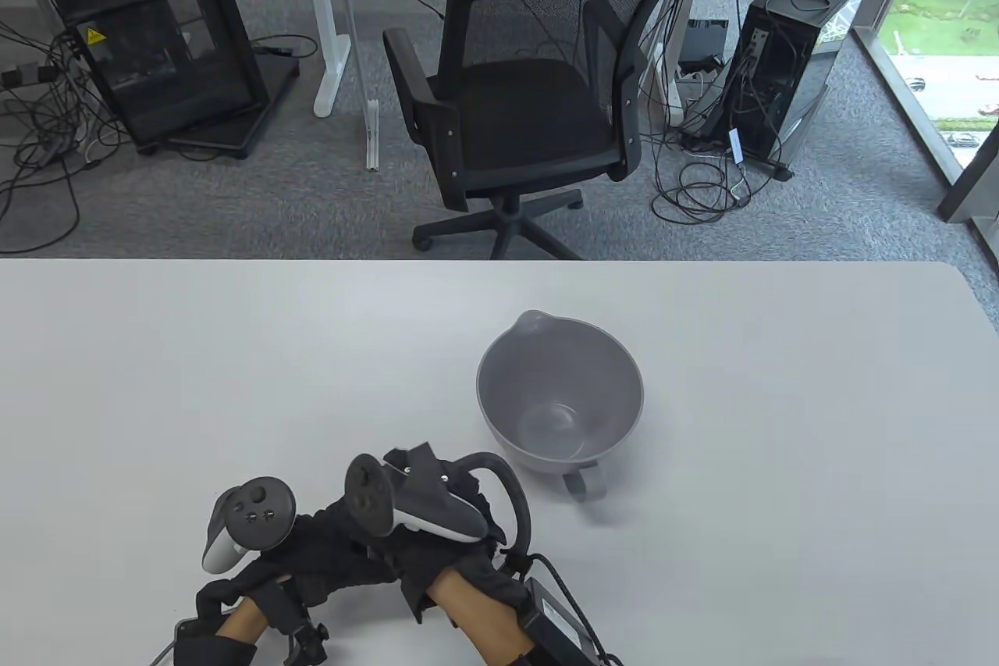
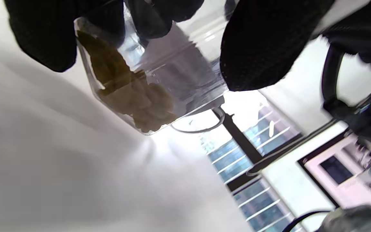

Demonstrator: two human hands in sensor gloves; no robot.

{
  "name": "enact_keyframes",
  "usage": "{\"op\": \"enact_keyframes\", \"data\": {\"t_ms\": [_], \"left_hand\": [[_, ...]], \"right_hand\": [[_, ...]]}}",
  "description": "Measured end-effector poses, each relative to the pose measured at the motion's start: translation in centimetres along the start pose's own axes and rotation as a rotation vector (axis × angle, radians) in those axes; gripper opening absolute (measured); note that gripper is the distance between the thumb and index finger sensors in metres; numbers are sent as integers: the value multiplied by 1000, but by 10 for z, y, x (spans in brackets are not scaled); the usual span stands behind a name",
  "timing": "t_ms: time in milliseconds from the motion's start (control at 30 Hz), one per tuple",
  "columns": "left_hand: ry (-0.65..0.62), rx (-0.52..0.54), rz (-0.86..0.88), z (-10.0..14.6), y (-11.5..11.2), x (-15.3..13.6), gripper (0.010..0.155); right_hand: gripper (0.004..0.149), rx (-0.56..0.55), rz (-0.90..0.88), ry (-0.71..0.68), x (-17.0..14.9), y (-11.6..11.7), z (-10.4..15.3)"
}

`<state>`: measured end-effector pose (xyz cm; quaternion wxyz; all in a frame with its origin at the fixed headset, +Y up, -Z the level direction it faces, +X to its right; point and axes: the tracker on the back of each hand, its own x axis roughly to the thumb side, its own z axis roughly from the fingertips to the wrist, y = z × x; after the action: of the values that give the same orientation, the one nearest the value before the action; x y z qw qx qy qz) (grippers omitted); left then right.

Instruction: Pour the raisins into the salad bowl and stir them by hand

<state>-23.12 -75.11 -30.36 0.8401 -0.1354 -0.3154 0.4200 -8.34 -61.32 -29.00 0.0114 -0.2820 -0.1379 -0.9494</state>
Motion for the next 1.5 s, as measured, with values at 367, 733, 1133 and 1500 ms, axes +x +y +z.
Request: {"op": "enact_keyframes", "data": {"t_ms": [367,733,1133,1500], "left_hand": [[-15,26,115,9,7,-10,91],[-97,-19,224,11,18,-3,90],[26,345,273,32,42,-18,91],[13,263,271,32,40,-27,91]], "right_hand": [[89,-75,20,-20,11,-3,5],[83,-343,16,-264,4,-37,32],[83,-560,-387,245,-61,23,30],[86,-41,73,243,-45,139,-26]]}}
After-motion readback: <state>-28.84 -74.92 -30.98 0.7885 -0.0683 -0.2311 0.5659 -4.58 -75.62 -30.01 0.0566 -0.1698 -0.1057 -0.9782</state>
